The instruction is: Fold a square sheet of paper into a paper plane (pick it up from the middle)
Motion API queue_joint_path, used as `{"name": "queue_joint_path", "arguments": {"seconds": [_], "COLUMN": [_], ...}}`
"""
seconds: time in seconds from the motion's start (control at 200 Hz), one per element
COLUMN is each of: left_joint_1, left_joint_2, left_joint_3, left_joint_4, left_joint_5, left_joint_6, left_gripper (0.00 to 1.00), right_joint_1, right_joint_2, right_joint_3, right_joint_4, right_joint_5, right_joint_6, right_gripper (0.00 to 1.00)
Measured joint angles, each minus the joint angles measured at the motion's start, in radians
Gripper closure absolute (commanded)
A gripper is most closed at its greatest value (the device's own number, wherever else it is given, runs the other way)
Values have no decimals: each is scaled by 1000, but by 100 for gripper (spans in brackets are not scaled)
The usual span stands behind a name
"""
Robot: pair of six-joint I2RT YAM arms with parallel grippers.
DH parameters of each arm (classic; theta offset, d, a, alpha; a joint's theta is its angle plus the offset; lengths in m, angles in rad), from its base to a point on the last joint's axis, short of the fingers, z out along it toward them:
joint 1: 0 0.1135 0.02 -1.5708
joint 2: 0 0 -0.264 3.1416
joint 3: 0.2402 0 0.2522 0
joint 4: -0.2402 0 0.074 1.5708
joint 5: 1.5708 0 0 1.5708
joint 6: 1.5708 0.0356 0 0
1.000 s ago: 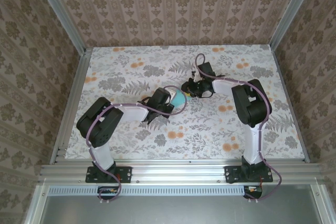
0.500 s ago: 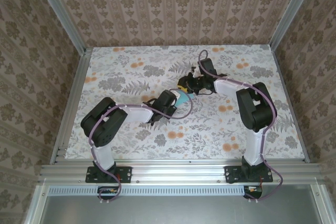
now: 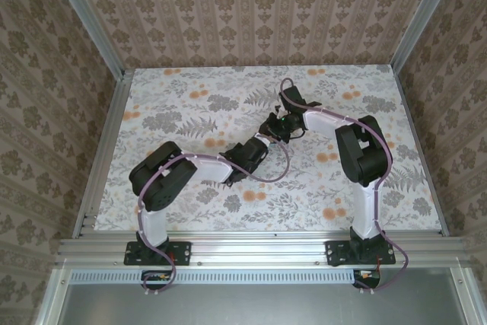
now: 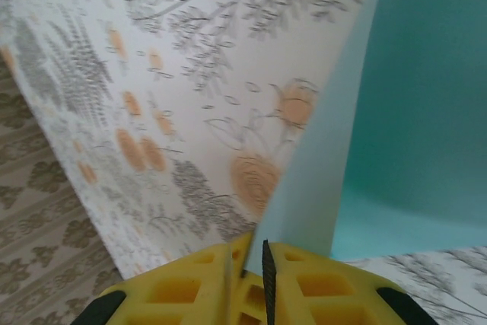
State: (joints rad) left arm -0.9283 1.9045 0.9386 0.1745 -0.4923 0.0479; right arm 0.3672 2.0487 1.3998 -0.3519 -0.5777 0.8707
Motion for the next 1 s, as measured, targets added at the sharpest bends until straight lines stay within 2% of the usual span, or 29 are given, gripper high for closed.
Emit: {"name": "queue_joint_path", "arguments": {"seconds": [0.455, 0.665, 1.0], "left_joint_1": [-18, -22, -28], "left_joint_2": [8, 10, 15], "left_joint_3": [-7, -9, -8], "left_joint_4": [23, 29, 36], "left_joint_5": [-38, -47, -63], "left_joint_6": [58, 74, 99], "left_gripper": [99, 100, 100], "right_joint_1": [-2, -7, -16], "right_joint_2": [58, 63, 63], "right_joint_3": [38, 43, 47], "right_joint_4": [-80, -79, -81], "right_joint_5": [67, 74, 84], "right_joint_6": [-40, -59, -94], "right_gripper": [87, 80, 80]}}
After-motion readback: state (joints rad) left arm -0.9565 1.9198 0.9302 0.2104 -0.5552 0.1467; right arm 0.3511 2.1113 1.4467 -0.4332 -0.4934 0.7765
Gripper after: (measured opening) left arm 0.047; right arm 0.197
